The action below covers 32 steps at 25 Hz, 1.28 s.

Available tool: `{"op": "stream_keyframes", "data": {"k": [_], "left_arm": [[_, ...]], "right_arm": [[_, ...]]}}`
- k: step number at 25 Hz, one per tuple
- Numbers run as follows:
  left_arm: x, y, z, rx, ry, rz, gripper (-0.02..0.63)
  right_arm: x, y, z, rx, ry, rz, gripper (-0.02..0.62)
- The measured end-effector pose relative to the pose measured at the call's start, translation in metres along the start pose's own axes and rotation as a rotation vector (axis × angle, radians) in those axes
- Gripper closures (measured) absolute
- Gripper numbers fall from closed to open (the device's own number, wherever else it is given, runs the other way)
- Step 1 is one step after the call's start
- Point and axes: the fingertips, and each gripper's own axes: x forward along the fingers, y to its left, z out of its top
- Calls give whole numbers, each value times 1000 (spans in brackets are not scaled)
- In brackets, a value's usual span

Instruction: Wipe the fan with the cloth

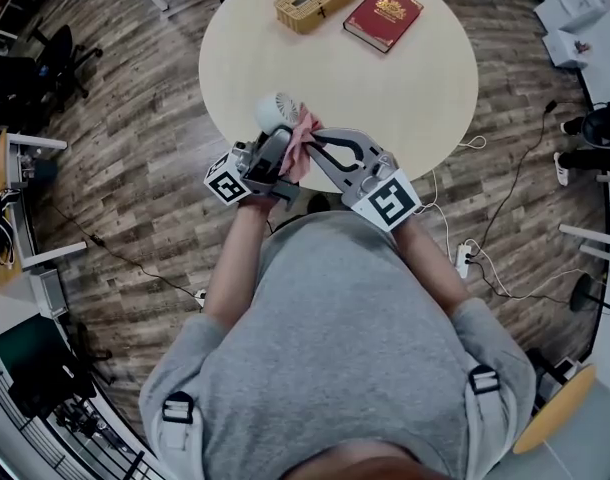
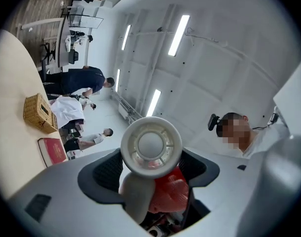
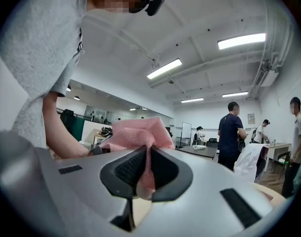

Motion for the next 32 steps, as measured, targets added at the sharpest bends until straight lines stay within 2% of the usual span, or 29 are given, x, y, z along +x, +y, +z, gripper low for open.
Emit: {"op": "stream_keyframes", "data": {"k": [10, 15, 19, 23, 26, 32], "left_arm": [[7, -22, -11, -65, 33, -121, 238], [5, -34, -3, -108, 17, -193, 238], [2, -41, 10, -146, -31, -272, 238], [7, -47, 13, -196, -52, -298, 238], [7, -45, 10, -227, -21, -324, 238], [9, -46, -10, -253, 101, -359, 238]], "right_arm": [[-14, -21, -10, 7, 33, -58, 566], [-14, -23, -18, 9, 63, -56, 566], [-18, -22, -25, 27, 66, -42, 566], [-23, -19, -30, 21, 94, -29, 566], [-23, -17, -32, 11, 97, -13, 566], [-14, -19, -24, 40, 79, -4, 566]]}}
